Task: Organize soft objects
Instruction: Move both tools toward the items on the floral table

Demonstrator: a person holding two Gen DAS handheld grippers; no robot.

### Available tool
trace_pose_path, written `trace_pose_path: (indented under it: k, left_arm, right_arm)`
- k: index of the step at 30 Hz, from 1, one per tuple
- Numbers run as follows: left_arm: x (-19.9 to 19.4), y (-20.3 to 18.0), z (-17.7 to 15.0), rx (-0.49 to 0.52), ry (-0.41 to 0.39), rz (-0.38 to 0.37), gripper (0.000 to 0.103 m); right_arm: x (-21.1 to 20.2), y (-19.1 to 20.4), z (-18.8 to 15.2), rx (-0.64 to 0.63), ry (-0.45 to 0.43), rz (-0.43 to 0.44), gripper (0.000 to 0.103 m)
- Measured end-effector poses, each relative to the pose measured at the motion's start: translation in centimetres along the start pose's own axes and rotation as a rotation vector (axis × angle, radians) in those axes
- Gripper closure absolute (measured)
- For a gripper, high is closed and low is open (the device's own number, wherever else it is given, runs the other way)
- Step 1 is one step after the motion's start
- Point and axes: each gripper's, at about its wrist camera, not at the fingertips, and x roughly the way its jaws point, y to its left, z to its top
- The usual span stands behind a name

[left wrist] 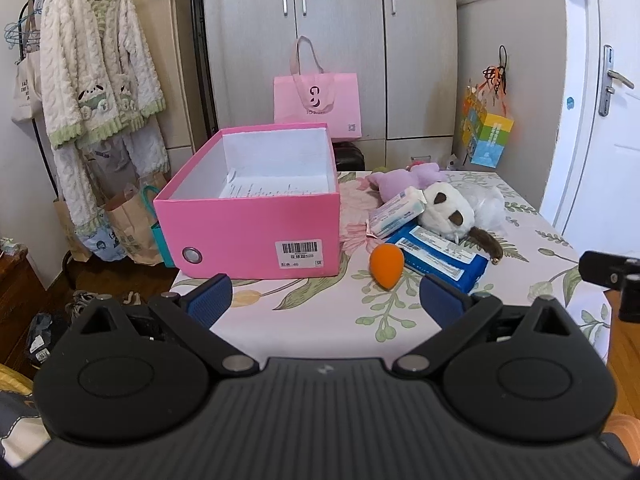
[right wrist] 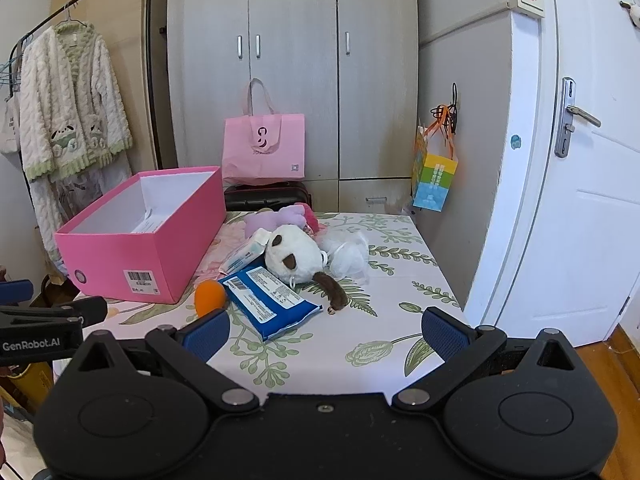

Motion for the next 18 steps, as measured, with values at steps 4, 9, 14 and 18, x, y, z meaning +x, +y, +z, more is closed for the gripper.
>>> trace_pose_path:
  k: [4,9,14,18]
  left_arm:
    - [0.04,-0.11,-0.11,0.002,-0.001,-0.014,0.002]
    - [0.11,-0.07,-0.26,-0.003,-0.003,-0.02,0.003]
    - [0.17,-0.3,-0.48,0.023,-0.003,-0.02,0.003]
    - [0.34,-0.58,-0.47,0.039,-0.007,-0.02,0.002]
  right_arm:
    - [0.02,0.05,-0.02,-0.003,0.0,0.001,0.0]
    - [0.15,0.13,-0.16,-0.01,0.002,0.002,0.0]
    - [0.05,-0.01,-0.25,0.0,0.005,0.0,0.0]
    - [-0.28,-0.2,-0.24,-0.002,-0.004,0.018,0.0]
